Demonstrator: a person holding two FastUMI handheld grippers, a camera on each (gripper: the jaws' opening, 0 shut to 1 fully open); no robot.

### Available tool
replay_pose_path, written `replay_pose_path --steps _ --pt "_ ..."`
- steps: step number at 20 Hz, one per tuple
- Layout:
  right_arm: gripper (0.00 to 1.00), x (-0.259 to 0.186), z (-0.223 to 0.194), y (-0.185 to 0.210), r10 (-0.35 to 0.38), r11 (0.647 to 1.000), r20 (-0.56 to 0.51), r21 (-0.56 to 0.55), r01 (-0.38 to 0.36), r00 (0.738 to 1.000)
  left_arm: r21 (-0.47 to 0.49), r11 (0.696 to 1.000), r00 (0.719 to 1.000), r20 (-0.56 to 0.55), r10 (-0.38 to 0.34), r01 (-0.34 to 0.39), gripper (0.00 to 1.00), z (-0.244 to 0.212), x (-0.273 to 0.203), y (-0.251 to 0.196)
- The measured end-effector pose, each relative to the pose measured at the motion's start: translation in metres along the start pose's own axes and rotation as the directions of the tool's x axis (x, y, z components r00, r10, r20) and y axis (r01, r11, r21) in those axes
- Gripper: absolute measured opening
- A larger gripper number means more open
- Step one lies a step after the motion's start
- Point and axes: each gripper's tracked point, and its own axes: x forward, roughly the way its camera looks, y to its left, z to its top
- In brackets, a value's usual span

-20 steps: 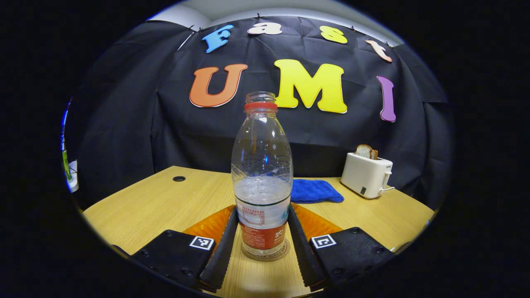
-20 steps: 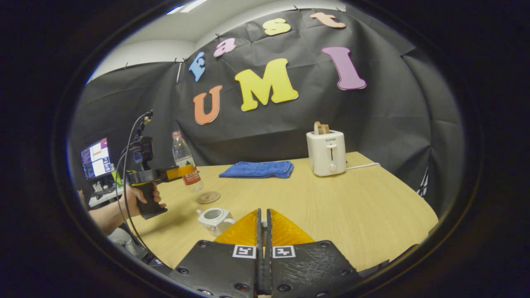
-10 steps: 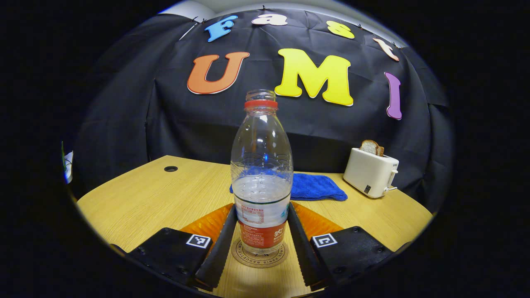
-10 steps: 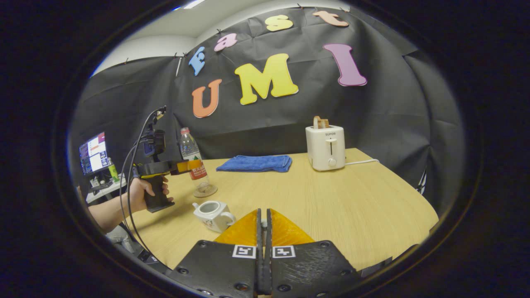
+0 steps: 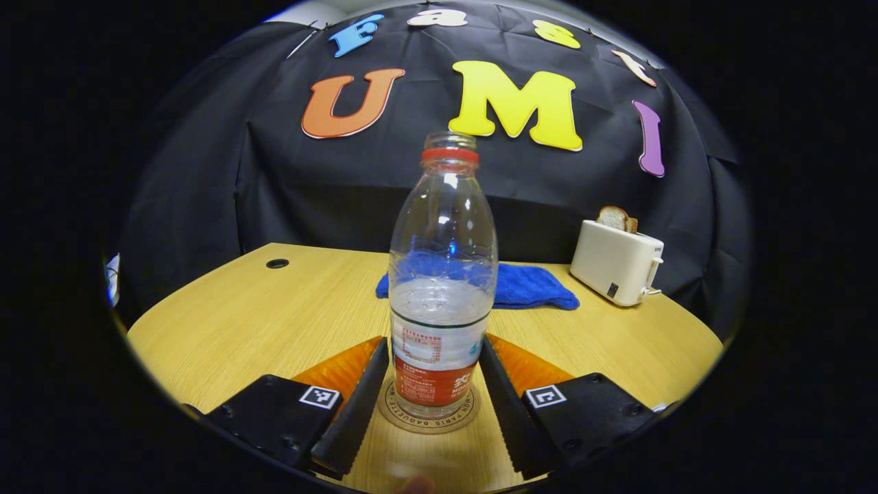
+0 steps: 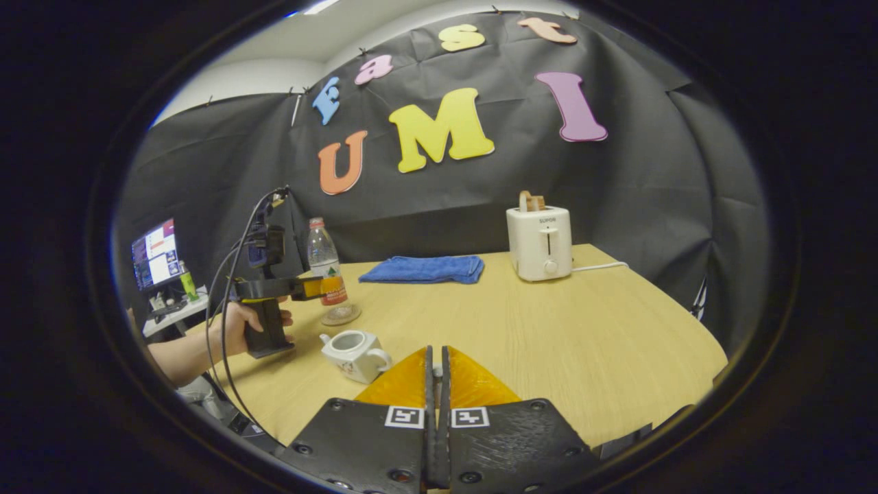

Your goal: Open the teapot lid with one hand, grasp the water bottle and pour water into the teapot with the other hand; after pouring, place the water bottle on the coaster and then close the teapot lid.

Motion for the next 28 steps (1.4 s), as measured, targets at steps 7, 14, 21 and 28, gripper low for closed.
replay_pose_path --steps 7,14,21,28 --pt "0.00 0.001 -0.001 0.010 0.014 1.000 -0.004 -0.009 -0.014 1.000 -0.003 0.998 0.998 0.030 0.058 -0.058 0.97 0.006 -0.019 0.014" --pt "0.00 0.007 -0.001 0.041 0.068 0.997 -0.011 -0.036 -0.068 0.998 0.060 0.997 0.997 0.057 0.054 -0.058 0.97 0.007 -0.054 0.017" --pt "0.00 0.006 -0.002 0.050 0.075 0.996 -0.017 -0.053 -0.076 0.997 0.049 0.998 0.997 0.065 0.038 -0.042 0.96 0.006 -0.054 0.015" --pt "0.00 0.008 -0.003 0.048 0.073 0.996 -0.023 -0.055 -0.074 0.997 0.045 0.998 0.997 0.071 0.035 -0.038 0.97 0.005 -0.050 0.013"
